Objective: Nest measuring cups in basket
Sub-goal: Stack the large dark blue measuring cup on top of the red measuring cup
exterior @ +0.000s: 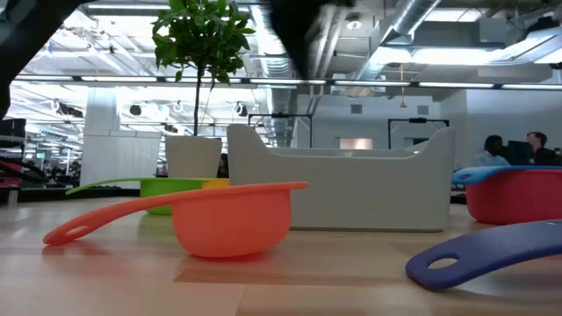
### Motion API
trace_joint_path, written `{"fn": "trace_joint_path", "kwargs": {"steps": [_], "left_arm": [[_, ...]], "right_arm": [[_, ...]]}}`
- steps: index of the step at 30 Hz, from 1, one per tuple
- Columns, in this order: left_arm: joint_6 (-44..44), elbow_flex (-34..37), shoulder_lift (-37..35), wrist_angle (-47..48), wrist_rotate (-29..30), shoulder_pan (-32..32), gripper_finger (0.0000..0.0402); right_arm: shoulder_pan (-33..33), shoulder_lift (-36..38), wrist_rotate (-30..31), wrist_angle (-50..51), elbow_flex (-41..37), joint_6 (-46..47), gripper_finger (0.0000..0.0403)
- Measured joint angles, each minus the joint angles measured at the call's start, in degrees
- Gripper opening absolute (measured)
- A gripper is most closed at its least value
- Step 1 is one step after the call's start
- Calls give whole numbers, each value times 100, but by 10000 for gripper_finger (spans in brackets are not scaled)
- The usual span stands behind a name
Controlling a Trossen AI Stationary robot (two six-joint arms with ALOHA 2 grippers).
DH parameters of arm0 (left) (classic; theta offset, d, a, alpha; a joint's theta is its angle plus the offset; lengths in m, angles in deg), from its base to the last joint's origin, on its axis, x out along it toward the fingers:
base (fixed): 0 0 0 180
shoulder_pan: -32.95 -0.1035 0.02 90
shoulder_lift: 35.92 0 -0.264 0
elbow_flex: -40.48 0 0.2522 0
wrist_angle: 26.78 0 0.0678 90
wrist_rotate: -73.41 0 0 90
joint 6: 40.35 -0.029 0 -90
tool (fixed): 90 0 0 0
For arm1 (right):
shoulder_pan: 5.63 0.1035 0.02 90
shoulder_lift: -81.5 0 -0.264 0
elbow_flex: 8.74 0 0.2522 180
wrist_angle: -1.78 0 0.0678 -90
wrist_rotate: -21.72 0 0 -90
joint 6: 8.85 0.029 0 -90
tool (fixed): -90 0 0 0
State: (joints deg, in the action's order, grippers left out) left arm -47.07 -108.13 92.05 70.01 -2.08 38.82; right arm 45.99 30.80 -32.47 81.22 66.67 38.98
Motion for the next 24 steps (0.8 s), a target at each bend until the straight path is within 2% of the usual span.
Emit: {"fn": "trace_joint_path", "kwargs": {"steps": [2,5,8,12,18,21,24], "left_arm": [[206,13,4,761,122,-5,103],[331,291,-102,624,200,-18,94],[208,677,-290,649,75,-43,85],[464,1838,-901,681,325,-108,75],[1313,4242,-2519,676,508,-143,64],[1702,5016,-3287,491,528,-116,56],[2256,5480,-3972,112,490,-67,47]], "right_arm": [[-23,-238,341,-157,0,-296,21],[-232,-657,990,-309,0,-484,18],[-653,-1111,1124,-364,0,-505,20],[-1223,-1781,789,-375,0,-678,31],[-1744,-2380,542,-711,-2,-1301,28],[-1868,-2537,-244,-1043,-2,-1853,18],[-1879,-2638,-1129,-1352,0,-2163,12]]}}
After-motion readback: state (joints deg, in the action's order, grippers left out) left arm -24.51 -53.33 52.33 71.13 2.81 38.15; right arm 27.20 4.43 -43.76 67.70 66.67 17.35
